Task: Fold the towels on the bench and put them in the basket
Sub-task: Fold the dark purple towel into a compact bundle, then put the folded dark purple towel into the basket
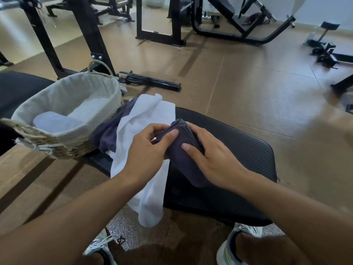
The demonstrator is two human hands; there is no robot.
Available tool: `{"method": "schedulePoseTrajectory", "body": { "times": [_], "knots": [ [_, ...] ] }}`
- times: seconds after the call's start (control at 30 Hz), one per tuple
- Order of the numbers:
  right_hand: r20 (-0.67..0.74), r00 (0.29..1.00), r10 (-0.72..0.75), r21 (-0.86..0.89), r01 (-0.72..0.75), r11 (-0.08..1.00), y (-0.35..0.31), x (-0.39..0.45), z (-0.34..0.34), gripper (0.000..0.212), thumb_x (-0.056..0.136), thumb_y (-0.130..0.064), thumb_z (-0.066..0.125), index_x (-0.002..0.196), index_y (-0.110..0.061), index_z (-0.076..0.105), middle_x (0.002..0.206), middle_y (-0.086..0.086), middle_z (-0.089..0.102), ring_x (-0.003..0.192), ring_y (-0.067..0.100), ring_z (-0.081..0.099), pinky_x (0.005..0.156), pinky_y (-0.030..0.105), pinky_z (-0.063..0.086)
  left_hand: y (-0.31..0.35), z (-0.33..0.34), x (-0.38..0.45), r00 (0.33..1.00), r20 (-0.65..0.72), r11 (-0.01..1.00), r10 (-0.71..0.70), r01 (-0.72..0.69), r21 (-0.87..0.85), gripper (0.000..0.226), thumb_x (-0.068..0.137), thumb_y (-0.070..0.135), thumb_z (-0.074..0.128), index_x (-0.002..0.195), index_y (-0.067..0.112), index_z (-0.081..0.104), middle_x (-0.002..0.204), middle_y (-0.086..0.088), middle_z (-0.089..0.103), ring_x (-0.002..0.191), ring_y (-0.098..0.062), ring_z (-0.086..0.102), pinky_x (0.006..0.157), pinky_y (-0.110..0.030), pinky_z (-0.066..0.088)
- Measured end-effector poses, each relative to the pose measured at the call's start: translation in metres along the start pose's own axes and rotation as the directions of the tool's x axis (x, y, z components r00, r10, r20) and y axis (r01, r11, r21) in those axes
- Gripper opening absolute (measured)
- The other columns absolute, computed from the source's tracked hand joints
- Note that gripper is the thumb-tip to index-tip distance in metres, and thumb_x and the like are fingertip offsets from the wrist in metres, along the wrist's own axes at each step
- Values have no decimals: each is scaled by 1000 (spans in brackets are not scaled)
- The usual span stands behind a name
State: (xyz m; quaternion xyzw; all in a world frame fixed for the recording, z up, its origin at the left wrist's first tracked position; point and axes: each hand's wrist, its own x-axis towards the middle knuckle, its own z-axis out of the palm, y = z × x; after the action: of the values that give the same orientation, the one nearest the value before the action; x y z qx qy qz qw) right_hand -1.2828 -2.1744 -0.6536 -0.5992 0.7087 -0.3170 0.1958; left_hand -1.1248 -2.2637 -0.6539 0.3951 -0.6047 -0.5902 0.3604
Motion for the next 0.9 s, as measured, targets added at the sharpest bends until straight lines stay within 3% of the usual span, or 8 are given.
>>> {"method": "schedulePoseTrajectory", "body": {
  "times": [0.07,0.3,0.47,0.53,0.63,0.73,0.83,0.9],
  "knots": [
    [46,994,-102,-37,104,994,-25,18,17,56,105,-46,41,157,-37,23,146,-20,45,127,2,49,108,34,44,6,-28,0,990,-142,998,3,-13,-67,14,92,23,71,102,13,69,86,6,75,81,-10,73,69,-35,63],
    [-52,983,-178,-47,176,983,-28,35,32,53,108,-38,37,159,-29,26,146,-15,47,125,6,51,104,34,46,5,-36,15,975,-223,998,-2,-11,-55,15,92,29,72,101,18,72,94,0,78,91,-19,75,82,-49,62],
    [-82,968,-236,-18,235,972,-49,65,52,49,108,-29,43,156,-23,36,144,-8,52,126,10,52,107,33,43,18,-70,23,954,-261,985,146,-115,130,9,94,29,69,101,24,71,92,9,76,86,2,71,76,-20,56],
    [-82,963,-255,-12,255,967,-57,76,58,47,108,-26,44,155,-22,39,143,-7,53,127,11,51,107,28,41,25,-87,25,939,-285,958,192,-117,261,19,97,36,64,110,23,70,103,11,73,94,2,67,85,-22,55],
    [-46,960,-276,-17,275,961,-70,93,66,47,108,-27,44,155,-23,38,141,-7,54,122,5,48,101,15,34,39,-122,30,878,-368,831,306,-58,553,33,104,40,49,130,23,61,130,6,64,121,-11,55,100,-28,41],
    [-44,948,-317,-14,316,949,-89,120,70,47,108,-25,45,154,-21,40,138,-3,55,120,7,48,100,16,33,42,-153,35,873,-399,696,280,102,710,44,102,29,48,145,18,48,153,-3,45,142,-24,38,113,-38,30],
    [-72,946,-315,-1,316,949,-114,168,74,47,108,-29,44,154,-21,41,139,1,56,125,16,51,98,21,34,27,-166,36,951,-282,327,124,229,917,58,96,34,51,145,3,41,161,-20,27,149,-36,22,122,-45,21],
    [-78,946,-314,21,317,948,-135,203,82,47,108,-29,44,153,-20,42,136,5,59,124,19,53,98,23,35,20,-166,33,971,-239,119,-26,241,963,59,96,44,49,139,4,46,152,-21,40,144,-37,30,124,-47,14]
  ]
}}
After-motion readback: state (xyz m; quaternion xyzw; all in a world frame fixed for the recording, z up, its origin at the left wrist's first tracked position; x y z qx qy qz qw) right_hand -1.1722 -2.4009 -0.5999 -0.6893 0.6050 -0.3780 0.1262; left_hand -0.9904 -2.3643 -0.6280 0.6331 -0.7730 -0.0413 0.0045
